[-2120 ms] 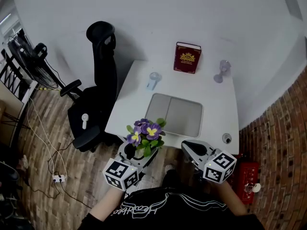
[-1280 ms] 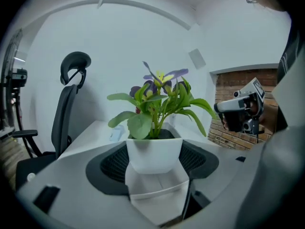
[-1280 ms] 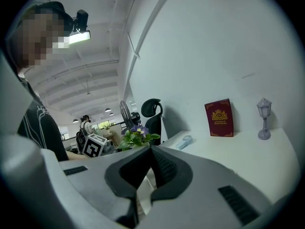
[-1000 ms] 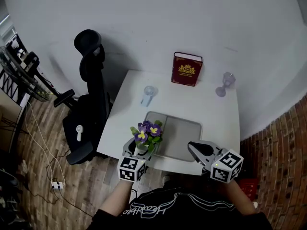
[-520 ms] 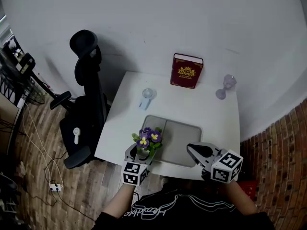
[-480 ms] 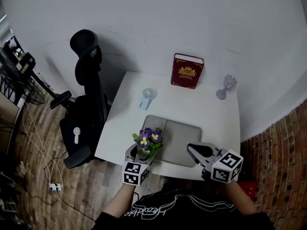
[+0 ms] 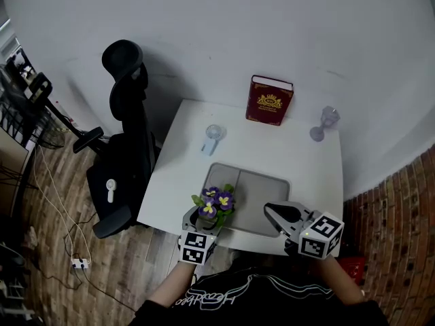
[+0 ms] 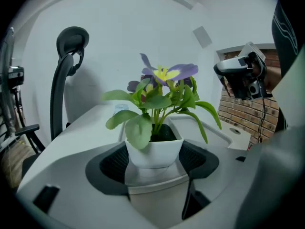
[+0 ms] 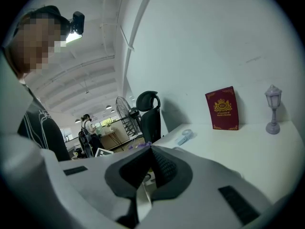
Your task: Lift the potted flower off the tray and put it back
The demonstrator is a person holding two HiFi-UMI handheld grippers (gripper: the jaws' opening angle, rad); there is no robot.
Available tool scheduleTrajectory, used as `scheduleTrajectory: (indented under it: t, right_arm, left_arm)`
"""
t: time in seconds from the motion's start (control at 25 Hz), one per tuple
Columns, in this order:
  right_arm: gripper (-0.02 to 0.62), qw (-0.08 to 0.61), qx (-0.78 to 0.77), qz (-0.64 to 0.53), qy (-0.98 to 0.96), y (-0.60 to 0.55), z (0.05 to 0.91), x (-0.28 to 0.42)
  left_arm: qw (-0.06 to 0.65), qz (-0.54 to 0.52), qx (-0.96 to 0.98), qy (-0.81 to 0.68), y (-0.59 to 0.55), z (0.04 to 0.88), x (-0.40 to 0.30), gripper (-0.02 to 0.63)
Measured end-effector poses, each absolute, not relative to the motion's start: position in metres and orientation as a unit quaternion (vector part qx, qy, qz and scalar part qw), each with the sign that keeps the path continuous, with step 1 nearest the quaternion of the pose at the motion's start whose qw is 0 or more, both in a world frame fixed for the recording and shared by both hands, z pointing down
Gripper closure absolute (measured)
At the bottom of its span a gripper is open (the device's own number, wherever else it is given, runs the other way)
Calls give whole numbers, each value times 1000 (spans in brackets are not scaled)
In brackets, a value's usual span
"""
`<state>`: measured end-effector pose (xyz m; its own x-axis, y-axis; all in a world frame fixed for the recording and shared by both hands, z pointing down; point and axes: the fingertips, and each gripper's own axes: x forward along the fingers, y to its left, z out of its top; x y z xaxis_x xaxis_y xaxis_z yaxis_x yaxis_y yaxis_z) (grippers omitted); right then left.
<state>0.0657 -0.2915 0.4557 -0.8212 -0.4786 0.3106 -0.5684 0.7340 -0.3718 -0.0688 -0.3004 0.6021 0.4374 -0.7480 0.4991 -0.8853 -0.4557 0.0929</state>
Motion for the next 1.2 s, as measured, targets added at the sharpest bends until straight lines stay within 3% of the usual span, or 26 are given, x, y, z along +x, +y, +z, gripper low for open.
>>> scheduleTrajectory:
  t: [0.76,1.2]
  right_arm:
    - [592,98,274,245,-925,-254,464,44]
    - [592,73,267,232,-933,-189,449,30]
  left_arm:
    - [182,194,851,-454,-285,594,-73,256]
    - [196,139,867,-438,-221,538,-98,259]
